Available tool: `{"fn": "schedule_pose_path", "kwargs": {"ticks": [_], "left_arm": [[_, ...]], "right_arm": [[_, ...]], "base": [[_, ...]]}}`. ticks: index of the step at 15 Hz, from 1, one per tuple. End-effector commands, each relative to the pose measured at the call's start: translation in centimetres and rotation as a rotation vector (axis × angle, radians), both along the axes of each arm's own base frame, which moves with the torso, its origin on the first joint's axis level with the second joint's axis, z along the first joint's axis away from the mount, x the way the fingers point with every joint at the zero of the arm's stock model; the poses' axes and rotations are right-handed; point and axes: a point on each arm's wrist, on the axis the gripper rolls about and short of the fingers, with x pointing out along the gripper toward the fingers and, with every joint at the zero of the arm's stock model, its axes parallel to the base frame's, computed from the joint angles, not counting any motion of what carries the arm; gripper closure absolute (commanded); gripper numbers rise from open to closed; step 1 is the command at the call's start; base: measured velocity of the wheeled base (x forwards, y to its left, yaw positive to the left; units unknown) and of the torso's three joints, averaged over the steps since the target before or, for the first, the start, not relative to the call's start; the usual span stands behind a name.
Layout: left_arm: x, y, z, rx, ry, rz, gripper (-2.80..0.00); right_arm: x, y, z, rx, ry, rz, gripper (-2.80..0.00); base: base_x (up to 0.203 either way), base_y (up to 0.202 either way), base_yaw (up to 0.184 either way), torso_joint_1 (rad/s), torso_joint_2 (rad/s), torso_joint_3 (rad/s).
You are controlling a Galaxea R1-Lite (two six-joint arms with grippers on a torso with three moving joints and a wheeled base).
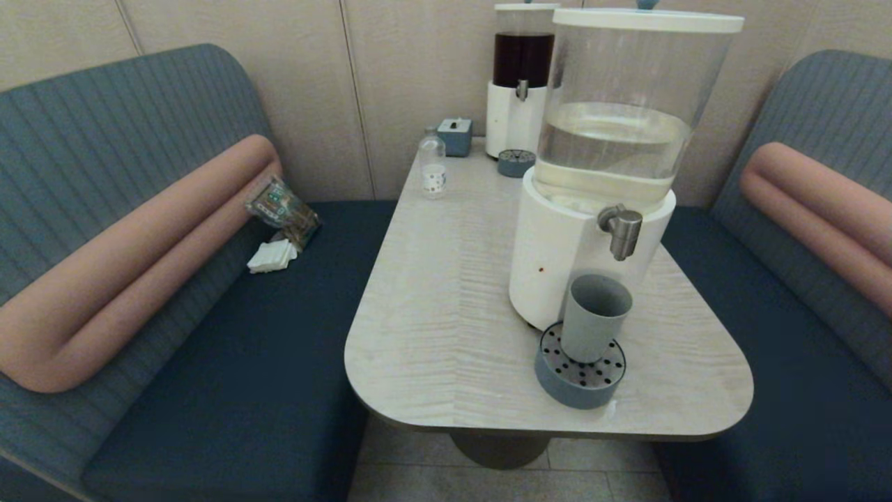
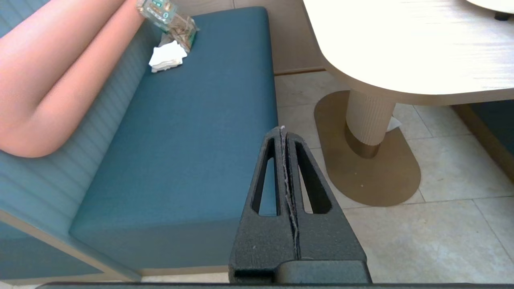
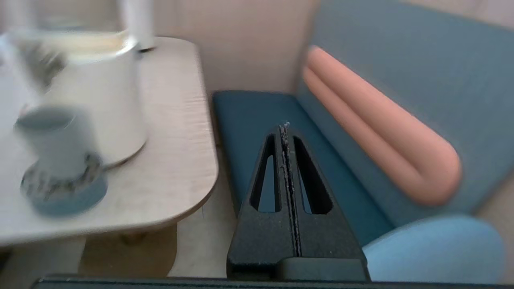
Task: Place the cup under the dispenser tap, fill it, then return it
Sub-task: Place the cup next to the water dispenser
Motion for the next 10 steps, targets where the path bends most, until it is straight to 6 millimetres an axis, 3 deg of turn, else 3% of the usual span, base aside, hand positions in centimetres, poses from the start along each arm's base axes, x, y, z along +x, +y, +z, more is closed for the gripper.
{"fn": "schedule_pose_path", "kwargs": {"ticks": [1,4,6,10], "left_arm": [[0.0,0.0,0.0,0.0,-0.001,0.001,0.0],[0.0,0.0,0.0,0.0,-0.002,0.0,0.0],[0.0,0.0,0.0,0.0,-0.002,0.0,0.0],[0.0,0.0,0.0,0.0,-0.002,-0.001,0.0]], "right_arm": [[0.9,0.0,-4.2,-0.007,0.027,0.04,0.0],[5.2,0.2,-9.3,-0.004,0.148,0.11,0.0],[7.1,0.3,-12.0,-0.017,0.134,0.164,0.0],[7.7,0.6,-13.9,-0.014,0.203,0.317,0.0]], "base": [[0.0,0.0,0.0,0.0,0.0,0.0],[0.0,0.0,0.0,0.0,0.0,0.0],[0.0,0.0,0.0,0.0,0.0,0.0],[0.0,0.0,0.0,0.0,0.0,0.0]]}}
